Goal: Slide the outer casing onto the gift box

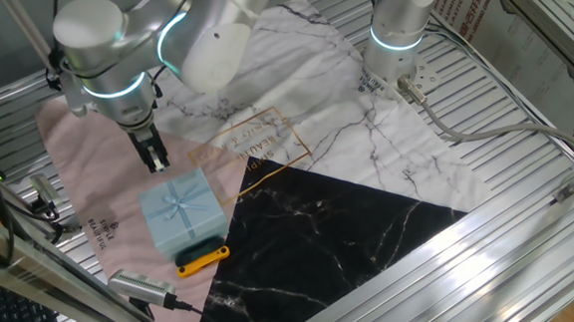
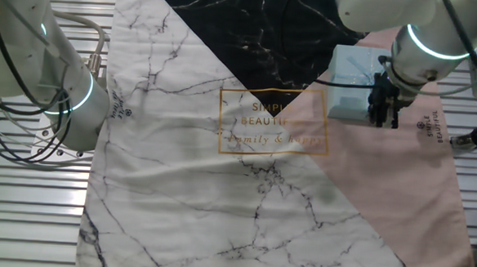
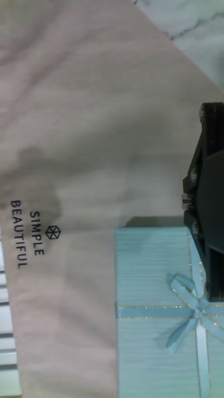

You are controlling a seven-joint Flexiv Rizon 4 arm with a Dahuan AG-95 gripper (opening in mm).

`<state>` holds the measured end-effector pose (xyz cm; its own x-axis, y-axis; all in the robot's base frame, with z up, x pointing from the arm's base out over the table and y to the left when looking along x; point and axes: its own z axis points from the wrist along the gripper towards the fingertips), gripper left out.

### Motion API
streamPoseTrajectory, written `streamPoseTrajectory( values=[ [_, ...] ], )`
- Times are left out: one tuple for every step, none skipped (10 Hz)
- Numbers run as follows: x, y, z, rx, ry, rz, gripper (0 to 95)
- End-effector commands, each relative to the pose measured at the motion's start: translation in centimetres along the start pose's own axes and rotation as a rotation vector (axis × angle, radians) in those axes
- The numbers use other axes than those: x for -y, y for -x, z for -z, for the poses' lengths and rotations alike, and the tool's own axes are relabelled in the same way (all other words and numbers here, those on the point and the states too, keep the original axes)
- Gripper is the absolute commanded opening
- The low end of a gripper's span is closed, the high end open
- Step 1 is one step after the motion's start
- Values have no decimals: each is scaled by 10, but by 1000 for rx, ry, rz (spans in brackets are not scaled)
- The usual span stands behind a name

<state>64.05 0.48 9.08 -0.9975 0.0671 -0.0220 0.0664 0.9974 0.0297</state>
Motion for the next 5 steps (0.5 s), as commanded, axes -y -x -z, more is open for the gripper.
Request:
streamPoseTrajectory(
  values=[
    [-1, 0, 4, -1, 2, -9, 0],
    [-2, 0, 7, -1, 3, -14, 0],
    [-5, 2, 8, -1, 2, -20, 0],
    [-8, 4, 10, -4, 1, -28, 0],
    [-14, 7, 12, -6, 1, -41, 0]
  ],
)
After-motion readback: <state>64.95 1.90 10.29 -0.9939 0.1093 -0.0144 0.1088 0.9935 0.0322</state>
